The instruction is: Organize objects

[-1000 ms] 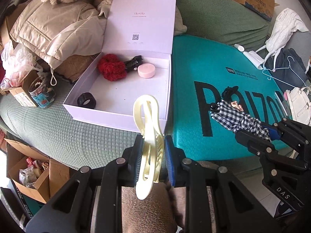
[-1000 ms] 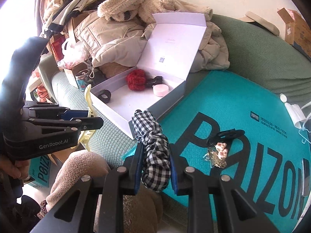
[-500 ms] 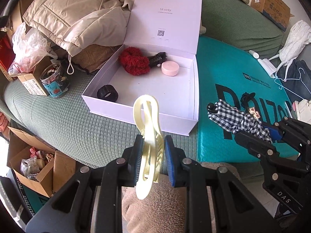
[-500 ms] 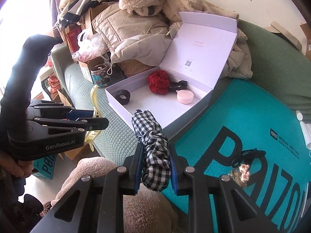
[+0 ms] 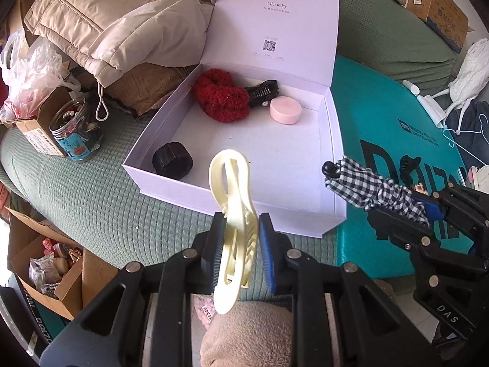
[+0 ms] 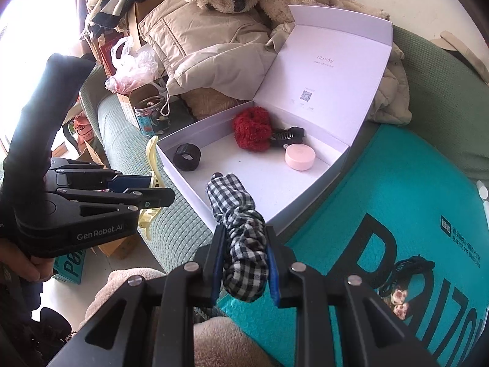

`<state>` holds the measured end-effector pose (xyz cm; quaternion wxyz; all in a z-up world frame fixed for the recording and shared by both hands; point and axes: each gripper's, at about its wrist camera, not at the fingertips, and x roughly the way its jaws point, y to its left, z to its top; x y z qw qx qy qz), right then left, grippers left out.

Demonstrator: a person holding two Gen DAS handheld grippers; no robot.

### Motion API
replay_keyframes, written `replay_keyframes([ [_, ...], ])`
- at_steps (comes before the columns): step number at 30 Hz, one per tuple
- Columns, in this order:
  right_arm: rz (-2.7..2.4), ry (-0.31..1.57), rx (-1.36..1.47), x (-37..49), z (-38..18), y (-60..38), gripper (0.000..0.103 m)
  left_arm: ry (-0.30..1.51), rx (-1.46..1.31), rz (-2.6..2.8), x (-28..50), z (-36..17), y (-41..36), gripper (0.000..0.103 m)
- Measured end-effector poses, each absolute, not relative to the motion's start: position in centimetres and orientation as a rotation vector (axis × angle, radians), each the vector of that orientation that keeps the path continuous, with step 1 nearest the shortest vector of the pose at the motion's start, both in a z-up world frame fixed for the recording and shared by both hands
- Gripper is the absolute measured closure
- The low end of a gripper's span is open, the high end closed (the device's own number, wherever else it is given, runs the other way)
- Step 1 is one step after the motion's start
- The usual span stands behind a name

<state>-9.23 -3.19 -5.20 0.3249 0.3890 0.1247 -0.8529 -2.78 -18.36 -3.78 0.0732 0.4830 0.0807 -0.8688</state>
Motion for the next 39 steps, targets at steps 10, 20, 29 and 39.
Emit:
replay_keyframes([
  [10, -2.226, 0.320, 1.032, -12.3, -6.1, -5.1, 0.080, 0.209, 1.480, -2.626, -6.3, -4.8, -19.7, 0.082],
  [20, -2.230, 0.305, 1.026, -15.4, -6.6, -6.7, 0.080, 0.202, 1.470, -2.676, -9.7, -4.9, -21.1, 0.082],
  [29, -2.243, 0.297, 1.027, -18.2, -7.5, -7.9, 0.080, 0.194, 1.442, -2.691, -12.5, -5.7, -23.0, 0.082],
  [39, -2.244, 0.313, 1.026, -21.4, -8.4, -9.7, 0.080, 0.161, 1.447, -2.696, -15.7, -7.1, -24.6, 0.082],
])
